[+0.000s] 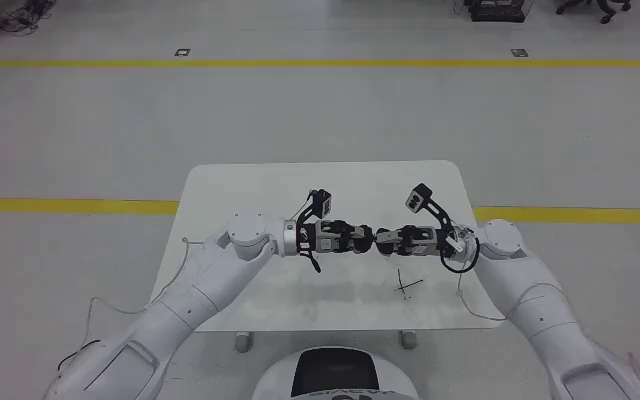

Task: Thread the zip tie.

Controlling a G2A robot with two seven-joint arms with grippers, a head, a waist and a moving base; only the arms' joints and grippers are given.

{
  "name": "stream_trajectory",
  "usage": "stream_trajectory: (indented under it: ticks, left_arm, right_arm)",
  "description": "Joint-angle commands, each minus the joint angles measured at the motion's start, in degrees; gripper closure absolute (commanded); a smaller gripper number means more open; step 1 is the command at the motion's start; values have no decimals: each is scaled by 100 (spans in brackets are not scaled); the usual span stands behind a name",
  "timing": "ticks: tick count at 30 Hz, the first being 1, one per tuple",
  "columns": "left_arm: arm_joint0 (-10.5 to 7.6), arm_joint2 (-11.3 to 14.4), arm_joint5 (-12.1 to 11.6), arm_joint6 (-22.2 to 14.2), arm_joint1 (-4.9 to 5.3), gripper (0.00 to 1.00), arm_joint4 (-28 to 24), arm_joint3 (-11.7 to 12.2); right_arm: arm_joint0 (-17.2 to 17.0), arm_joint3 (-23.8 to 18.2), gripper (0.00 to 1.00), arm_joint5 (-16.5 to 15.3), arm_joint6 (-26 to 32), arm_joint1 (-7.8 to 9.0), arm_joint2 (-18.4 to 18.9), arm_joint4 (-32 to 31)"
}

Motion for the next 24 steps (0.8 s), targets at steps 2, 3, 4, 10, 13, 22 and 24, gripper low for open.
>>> stream_trajectory:
  ticks: [2, 3, 4, 10, 13, 22, 24]
  left_arm:
    - [-4, 2, 5, 0, -3, 95, 1, 8]
    - [-5, 2, 7, 1, -4, 96, 1, 11]
    - [-8, 3, 7, 1, -6, 100, 1, 18]
    - [-5, 13, -9, 5, -16, 100, -11, 41]
    - [-8, 14, -21, 5, -19, 100, -4, 53]
    - [2, -72, -308, 107, 23, 100, 334, 61]
    - [23, -113, -470, 104, 43, 100, 437, 17]
  right_arm:
    - [9, 15, 100, 14, 0, -2, -18, 1]
    - [14, 19, 100, 16, 0, -3, -23, 1]
    - [18, 21, 100, 16, 0, -4, -31, 3]
    - [30, 49, 75, 5, 0, -5, -42, 20]
    - [27, 77, 0, 18, -14, -7, -22, 45]
    - [-47, 107, 0, -33, -196, 28, 190, 39]
    - [-77, 92, 0, -42, -272, 39, 237, -1]
